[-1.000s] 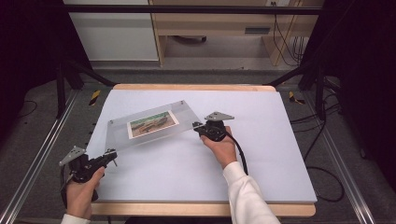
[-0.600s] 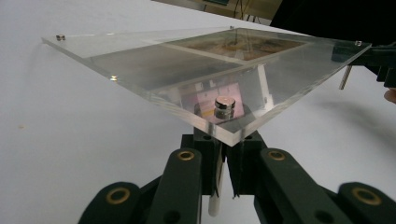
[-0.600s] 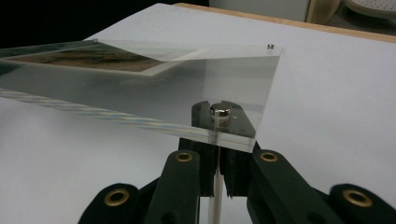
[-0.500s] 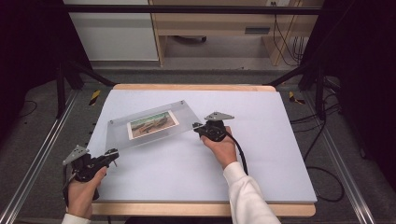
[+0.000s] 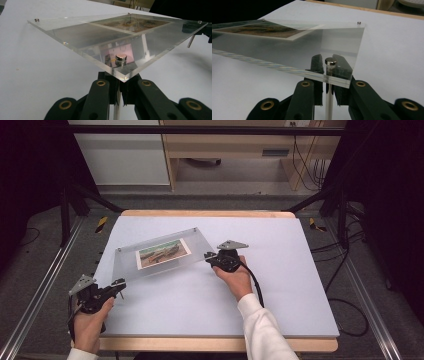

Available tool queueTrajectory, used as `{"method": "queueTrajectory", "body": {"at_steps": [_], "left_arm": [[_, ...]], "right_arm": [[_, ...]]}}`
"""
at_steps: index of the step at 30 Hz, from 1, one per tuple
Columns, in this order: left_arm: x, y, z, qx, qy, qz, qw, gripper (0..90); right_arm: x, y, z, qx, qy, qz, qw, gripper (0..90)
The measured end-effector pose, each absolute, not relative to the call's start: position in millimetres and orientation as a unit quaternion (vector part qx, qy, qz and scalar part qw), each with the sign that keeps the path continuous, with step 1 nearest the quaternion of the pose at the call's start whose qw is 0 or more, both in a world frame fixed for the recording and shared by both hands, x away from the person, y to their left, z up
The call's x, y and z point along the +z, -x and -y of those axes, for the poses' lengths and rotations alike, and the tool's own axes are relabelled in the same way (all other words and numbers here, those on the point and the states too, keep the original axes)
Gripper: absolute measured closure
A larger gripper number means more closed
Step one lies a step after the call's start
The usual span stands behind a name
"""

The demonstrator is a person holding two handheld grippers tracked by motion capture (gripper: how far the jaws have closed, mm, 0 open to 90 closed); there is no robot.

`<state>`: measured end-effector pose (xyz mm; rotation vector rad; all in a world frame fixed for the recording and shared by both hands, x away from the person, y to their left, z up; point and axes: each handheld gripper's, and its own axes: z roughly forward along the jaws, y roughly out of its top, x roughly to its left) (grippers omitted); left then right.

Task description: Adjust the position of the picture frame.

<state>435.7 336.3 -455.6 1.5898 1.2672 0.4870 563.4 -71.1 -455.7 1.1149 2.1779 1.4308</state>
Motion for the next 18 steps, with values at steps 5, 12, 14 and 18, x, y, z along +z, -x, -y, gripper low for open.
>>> {"method": "queueTrajectory", "body": {"at_steps": [5, 12, 14, 18], "left_arm": [[-455, -436, -336, 0.206, -0.659, -0.523, 0.501, 83.6], [-454, -437, -338, 0.211, -0.65, -0.523, 0.509, 81.9], [-451, -438, -337, 0.226, -0.651, -0.516, 0.509, 83.7], [-447, -438, -337, 0.238, -0.65, -0.512, 0.508, 84.0]], "right_arm": [[-453, -564, 70, 0.494, -0.391, -0.761, 0.155, 84.4], [-450, -565, 69, 0.491, -0.39, -0.764, 0.15, 84.7], [-448, -565, 68, 0.493, -0.391, -0.762, 0.153, 84.8], [-444, -564, 67, 0.496, -0.39, -0.759, 0.161, 84.9]]}}
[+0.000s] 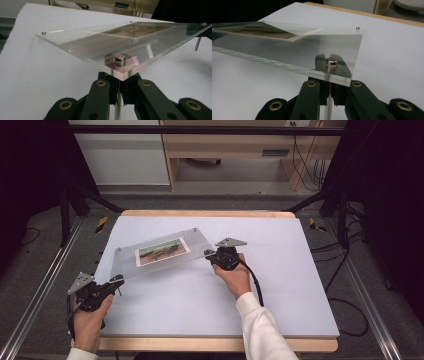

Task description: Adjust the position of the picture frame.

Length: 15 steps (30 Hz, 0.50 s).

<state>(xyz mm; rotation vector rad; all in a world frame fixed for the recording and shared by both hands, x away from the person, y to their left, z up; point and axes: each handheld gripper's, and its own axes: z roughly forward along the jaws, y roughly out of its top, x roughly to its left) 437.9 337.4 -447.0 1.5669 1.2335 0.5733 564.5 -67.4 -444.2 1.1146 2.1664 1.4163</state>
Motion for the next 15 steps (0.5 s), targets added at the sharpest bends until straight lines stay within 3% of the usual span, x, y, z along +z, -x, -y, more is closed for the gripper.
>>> {"method": "queueTrajectory", "body": {"at_steps": [9, 15], "left_arm": [[-427, -430, -332, 0.248, -0.65, -0.49, 0.525, 83.1], [-420, -439, -311, 0.239, -0.666, -0.466, 0.532, 82.7]], "right_arm": [[-426, -551, 75, 0.506, -0.39, -0.75, 0.17, 84.8], [-412, -534, 101, 0.507, -0.399, -0.74, 0.191, 84.8]]}}
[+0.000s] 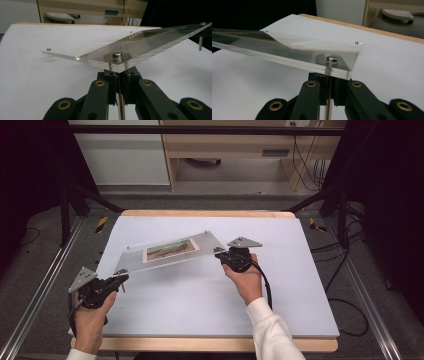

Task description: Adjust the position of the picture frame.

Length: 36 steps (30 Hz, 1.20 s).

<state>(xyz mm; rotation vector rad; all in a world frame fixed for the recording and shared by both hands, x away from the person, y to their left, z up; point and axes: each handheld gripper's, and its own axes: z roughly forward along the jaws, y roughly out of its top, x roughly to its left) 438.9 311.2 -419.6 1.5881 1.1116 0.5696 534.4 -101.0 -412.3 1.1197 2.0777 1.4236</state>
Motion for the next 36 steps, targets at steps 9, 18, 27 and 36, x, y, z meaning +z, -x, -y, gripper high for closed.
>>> {"method": "queueTrajectory", "body": {"at_steps": [9, 18, 27, 36], "left_arm": [[-410, -463, -272, 0.222, -0.683, -0.427, 0.55, 82.8], [-409, -484, -238, 0.206, -0.699, -0.395, 0.56, 82.8], [-414, -498, -207, 0.193, -0.711, -0.375, 0.563, 82.7], [-413, -503, -201, 0.194, -0.713, -0.37, 0.563, 82.8]], "right_arm": [[-404, -512, 149, 0.508, -0.425, -0.717, 0.217, 84.6], [-405, -498, 187, 0.503, -0.455, -0.695, 0.238, 84.5], [-415, -487, 220, 0.501, -0.483, -0.675, 0.246, 84.7], [-418, -484, 226, 0.502, -0.493, -0.666, 0.248, 84.7]]}}
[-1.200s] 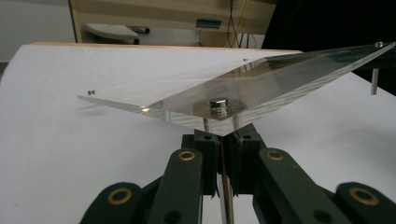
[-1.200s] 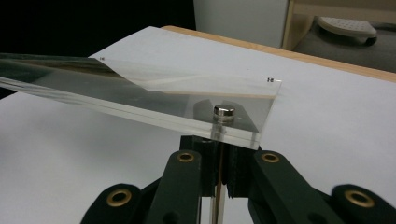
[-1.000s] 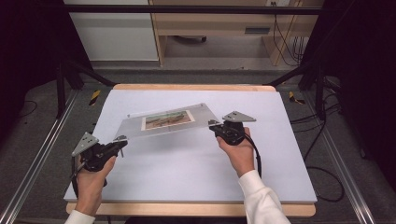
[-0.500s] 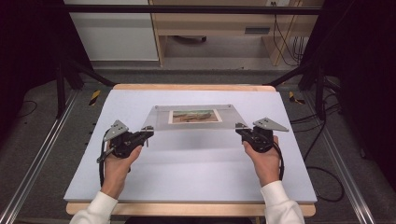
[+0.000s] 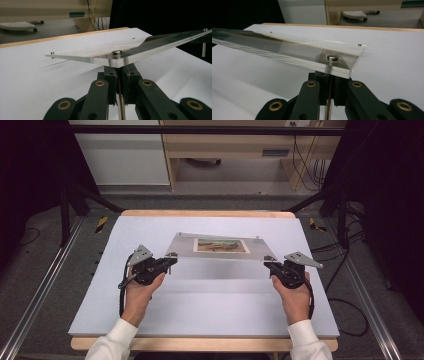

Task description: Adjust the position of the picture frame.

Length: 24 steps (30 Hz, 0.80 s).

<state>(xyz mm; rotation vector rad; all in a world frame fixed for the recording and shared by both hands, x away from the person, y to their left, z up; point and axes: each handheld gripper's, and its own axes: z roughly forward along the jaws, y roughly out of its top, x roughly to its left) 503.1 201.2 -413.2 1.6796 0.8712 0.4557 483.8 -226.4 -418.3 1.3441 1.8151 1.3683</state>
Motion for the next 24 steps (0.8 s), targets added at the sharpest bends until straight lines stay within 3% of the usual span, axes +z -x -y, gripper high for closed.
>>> {"method": "queueTrajectory", "body": {"at_steps": [24], "left_arm": [[-431, -500, -221, 0.199, -0.716, -0.366, 0.56, 82.5]], "right_arm": [[-433, -473, 206, 0.499, -0.495, -0.665, 0.25, 84.4]]}}
